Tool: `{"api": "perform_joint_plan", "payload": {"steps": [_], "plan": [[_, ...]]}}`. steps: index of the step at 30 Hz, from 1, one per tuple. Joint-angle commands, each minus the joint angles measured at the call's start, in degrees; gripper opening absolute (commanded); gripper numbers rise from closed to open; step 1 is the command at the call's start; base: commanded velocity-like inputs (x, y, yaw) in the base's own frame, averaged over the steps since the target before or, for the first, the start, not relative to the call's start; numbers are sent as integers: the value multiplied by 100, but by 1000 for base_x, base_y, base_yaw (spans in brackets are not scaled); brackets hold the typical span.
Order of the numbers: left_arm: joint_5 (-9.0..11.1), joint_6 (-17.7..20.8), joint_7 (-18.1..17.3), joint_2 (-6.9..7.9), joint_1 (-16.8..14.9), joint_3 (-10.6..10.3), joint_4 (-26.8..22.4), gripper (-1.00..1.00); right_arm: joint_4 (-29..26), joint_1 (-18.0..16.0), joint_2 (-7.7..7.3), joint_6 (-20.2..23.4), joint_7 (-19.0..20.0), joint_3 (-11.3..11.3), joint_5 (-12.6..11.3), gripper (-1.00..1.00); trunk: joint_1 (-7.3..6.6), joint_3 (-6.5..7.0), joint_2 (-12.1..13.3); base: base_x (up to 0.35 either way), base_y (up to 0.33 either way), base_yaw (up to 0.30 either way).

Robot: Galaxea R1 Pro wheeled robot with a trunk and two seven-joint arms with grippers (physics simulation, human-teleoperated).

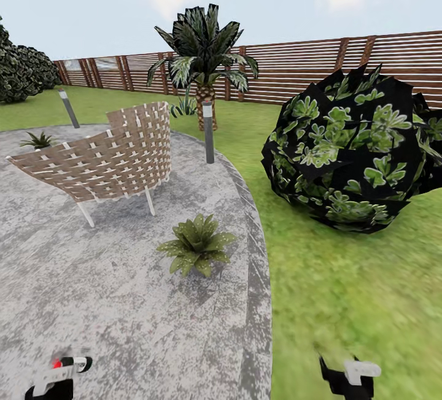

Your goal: Pick up the pesticide atomizer in the garden and spray insectifuge to fully cover both potted plants in the garden.

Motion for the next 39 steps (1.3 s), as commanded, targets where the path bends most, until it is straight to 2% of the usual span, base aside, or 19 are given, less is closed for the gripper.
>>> {"api": "perform_joint_plan", "payload": {"steps": [1,3,6,13,17,20,24,39], "plan": [[-35,-52,121,2,-5,73,127,-100,59,6,-6,-115,-38,-49,24,100,-1,-4,-2,0,0,0],[-69,-96,471,6,-1,80,334,-100,130,23,-4,-241,-128,-50,18,100,-1,-4,-2,0,0,0],[-74,-104,570,5,73,84,391,-100,158,33,4,-274,-157,-44,16,100,-1,-4,-2,0,0,0],[-79,-101,580,29,181,86,385,-100,192,35,39,-260,-169,-46,14,100,-1,-4,-2,0,0,0],[-72,-100,581,26,185,89,385,-100,760,35,87,-242,-173,-44,6,100,-1,-4,-2,0,0,0],[-57,-99,587,31,185,91,382,-100,905,35,144,-236,-167,-42,7,100,-1,-4,-2,0,0,0],[-38,-99,588,44,185,98,371,-100,952,38,212,-227,-158,-41,7,100,-1,-4,-2,0,0,0],[-22,-99,589,63,185,107,306,-100,957,43,220,-225,-157,-43,7,100,-1,-4,-2,0,0,0]]}}
